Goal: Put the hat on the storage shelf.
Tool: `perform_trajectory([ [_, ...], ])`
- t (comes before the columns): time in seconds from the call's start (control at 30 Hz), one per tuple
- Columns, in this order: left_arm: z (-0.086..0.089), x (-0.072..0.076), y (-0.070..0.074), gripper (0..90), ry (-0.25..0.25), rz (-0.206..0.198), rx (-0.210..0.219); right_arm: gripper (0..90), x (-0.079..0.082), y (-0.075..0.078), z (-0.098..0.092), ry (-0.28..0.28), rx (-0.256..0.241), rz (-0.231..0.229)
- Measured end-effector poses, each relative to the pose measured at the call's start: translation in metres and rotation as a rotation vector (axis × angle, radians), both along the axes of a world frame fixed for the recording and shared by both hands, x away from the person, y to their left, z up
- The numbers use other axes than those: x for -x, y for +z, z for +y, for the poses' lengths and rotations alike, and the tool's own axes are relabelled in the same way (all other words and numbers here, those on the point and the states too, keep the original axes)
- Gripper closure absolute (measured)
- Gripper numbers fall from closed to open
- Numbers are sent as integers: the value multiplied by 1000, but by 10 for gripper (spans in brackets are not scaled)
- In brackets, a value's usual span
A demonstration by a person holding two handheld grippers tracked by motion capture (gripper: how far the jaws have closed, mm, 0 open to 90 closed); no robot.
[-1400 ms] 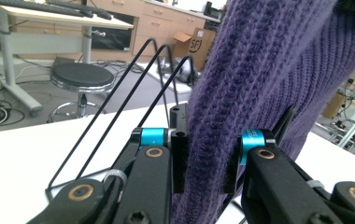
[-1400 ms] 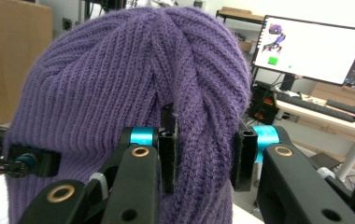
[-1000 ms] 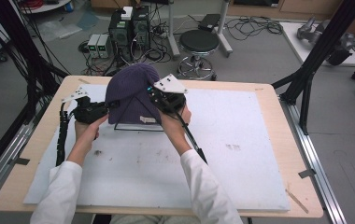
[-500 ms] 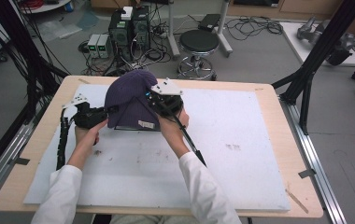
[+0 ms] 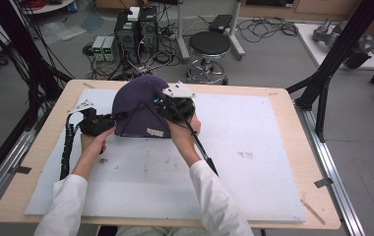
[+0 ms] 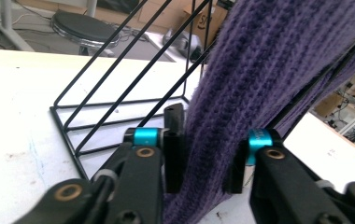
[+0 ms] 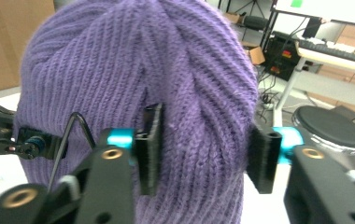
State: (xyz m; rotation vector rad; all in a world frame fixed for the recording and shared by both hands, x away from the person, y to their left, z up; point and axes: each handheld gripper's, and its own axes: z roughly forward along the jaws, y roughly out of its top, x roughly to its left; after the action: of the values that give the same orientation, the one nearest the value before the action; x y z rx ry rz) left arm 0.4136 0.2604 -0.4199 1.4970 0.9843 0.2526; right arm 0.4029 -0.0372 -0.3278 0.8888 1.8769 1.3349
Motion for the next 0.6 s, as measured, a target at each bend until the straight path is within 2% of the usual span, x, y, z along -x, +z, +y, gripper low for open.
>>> perform_trajectory([
  [0.03,1,0,0,700,-2,3,7,454,0,0,0,0,0,0],
  [0.1,1,0,0,614,3,1,8,390,-2,0,-2,-5,-25,25],
  [0.17,1,1,2,499,23,-18,-2,319,-3,-1,-4,-8,-23,36],
  [0.2,1,3,4,459,33,-45,-15,285,-3,-1,-4,-17,-15,38],
  [0.33,-1,12,7,396,89,-142,-44,162,-2,1,-6,-33,-32,23],
  [0.43,1,15,10,342,103,-167,-28,130,-2,1,-6,-30,-48,20],
  [0.6,3,19,17,323,138,-225,-17,124,-2,3,-9,-35,-92,17],
])
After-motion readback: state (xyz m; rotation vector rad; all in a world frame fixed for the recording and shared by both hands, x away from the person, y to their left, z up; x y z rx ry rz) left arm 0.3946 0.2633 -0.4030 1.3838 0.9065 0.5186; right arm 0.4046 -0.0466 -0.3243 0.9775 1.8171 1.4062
